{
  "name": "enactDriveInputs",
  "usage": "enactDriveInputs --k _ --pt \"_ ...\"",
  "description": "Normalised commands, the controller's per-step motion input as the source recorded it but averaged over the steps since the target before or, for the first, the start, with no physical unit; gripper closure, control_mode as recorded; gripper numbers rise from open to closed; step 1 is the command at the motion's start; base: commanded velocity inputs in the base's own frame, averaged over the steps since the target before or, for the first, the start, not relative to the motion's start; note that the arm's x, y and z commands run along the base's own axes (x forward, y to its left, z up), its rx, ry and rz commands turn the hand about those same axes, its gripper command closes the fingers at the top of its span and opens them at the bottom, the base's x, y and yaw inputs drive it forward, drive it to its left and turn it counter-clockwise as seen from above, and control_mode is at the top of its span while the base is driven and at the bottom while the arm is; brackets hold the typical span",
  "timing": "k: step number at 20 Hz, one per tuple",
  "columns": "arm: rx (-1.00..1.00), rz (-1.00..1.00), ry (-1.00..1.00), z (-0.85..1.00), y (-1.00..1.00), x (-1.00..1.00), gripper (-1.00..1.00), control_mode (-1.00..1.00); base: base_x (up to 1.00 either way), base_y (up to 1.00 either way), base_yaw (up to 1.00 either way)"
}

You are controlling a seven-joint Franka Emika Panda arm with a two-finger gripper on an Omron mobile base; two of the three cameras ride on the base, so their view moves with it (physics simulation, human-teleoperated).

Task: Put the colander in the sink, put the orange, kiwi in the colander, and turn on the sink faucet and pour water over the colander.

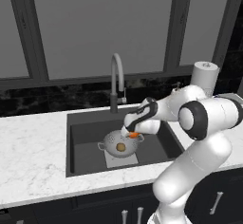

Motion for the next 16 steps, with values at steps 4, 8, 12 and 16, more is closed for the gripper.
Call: enactDriveInputs --k 4,8,12,16 --pt "0.0 0.05 -0.02 -0.65 0.0 0.22 1.0 -1.0 0.0 0.0 0.0" --pt "0.0 0.01 -0.05 -0.6 -0.06 0.1 1.0 -1.0 0.0 0.0 0.0" --pt "0.04 0.01 -0.06 -0.63 -0.34 0.02 1.0 -1.0 0.0 0.0 0.0" --pt "0.07 0.0 -0.08 -0.68 -0.54 0.0 1.0 -1.0 0.0 0.0 0.0"
